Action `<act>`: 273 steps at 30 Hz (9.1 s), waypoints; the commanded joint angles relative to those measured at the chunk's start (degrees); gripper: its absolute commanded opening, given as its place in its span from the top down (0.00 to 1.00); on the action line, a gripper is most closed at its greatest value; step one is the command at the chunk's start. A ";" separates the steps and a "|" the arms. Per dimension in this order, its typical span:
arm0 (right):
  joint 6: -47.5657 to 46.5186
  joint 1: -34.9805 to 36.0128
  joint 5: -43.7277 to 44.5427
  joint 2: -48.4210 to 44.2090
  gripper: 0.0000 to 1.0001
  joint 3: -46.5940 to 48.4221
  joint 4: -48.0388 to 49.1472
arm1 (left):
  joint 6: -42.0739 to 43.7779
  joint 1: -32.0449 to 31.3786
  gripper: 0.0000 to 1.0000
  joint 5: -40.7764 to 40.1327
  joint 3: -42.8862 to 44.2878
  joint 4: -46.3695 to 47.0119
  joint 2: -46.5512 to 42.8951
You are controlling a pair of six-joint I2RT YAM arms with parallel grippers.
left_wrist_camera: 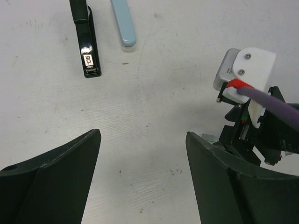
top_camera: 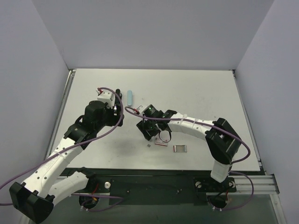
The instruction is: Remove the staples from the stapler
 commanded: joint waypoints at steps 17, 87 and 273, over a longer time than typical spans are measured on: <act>-2.18 -0.53 -3.81 4.96 0.49 1.78 0.82 | 0.48 4.20 0.16 -5.13 -0.22 3.23 1.51; 6.16 2.02 17.03 -7.42 0.93 -5.78 5.66 | -2.25 8.69 0.16 7.17 -0.13 4.11 -5.96; 13.92 1.84 7.73 -25.54 0.47 -25.65 10.67 | -3.21 9.04 0.17 10.17 0.22 4.20 -1.92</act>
